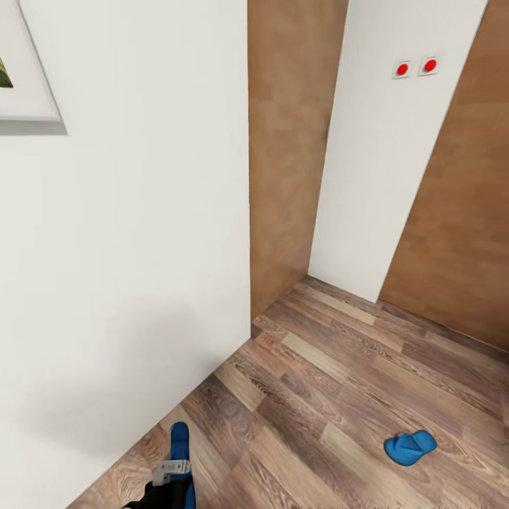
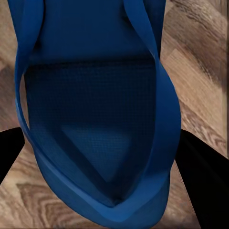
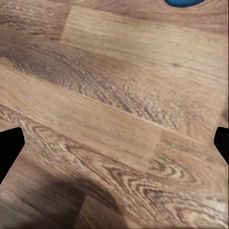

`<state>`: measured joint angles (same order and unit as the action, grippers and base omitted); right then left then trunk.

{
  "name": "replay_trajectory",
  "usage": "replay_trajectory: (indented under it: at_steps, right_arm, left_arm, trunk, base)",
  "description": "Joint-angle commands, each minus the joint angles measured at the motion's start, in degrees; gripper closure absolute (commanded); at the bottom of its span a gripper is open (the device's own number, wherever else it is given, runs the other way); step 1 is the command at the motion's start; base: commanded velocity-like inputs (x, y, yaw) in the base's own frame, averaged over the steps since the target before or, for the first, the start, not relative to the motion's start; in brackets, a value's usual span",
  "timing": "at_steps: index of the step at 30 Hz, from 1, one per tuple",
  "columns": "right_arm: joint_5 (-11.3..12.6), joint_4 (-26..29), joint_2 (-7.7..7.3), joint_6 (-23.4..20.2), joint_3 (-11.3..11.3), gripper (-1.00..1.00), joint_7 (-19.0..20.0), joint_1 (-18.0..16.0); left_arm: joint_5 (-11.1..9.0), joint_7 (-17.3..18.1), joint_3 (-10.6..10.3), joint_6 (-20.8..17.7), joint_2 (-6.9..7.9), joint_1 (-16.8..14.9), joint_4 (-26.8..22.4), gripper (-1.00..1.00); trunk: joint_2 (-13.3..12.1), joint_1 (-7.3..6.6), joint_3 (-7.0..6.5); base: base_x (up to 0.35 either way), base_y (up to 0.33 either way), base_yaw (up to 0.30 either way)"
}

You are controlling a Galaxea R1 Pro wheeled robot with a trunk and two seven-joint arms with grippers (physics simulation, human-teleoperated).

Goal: In the bedroom, move the book from the bed onto either nightstand, and place the two sandals side by side next to the bed.

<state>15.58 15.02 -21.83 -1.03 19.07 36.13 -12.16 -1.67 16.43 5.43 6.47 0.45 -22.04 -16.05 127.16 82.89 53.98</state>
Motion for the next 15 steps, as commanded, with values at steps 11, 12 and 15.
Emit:
replay_trajectory:
  at_steps: [11, 12, 15]
  right_arm:
    - [0.3, -0.1, -0.01, -0.1, 0.1, -1.0, 0.2, -0.1]
    - [0.3, -0.1, 0.0, -0.1, 0.1, -1.0, 0.3, -0.1]
    - [0.3, -0.1, 0.0, -0.1, 0.1, -1.0, 0.3, -0.1]
  left_arm:
    - [-0.2, 0.4, 0.4, 0.0, -0.01, 0.0, 0.0, 1.0]
    - [-0.2, 0.4, 0.4, 0.0, -0.01, 0.0, 0.0, 1.0]
    - [-0.2, 0.4, 0.4, 0.0, -0.01, 0.0, 0.1, 1.0]
  trunk:
    - [0.0, -0.01, 0.47]
    - [0.0, -0.01, 0.5]
    - [0.0, -0.01, 0.54]
  base:
    - [0.013, 0.0, -0.228]
    - [0.16, 0.0, -0.168]
    - [0.259, 0.0, -0.072]
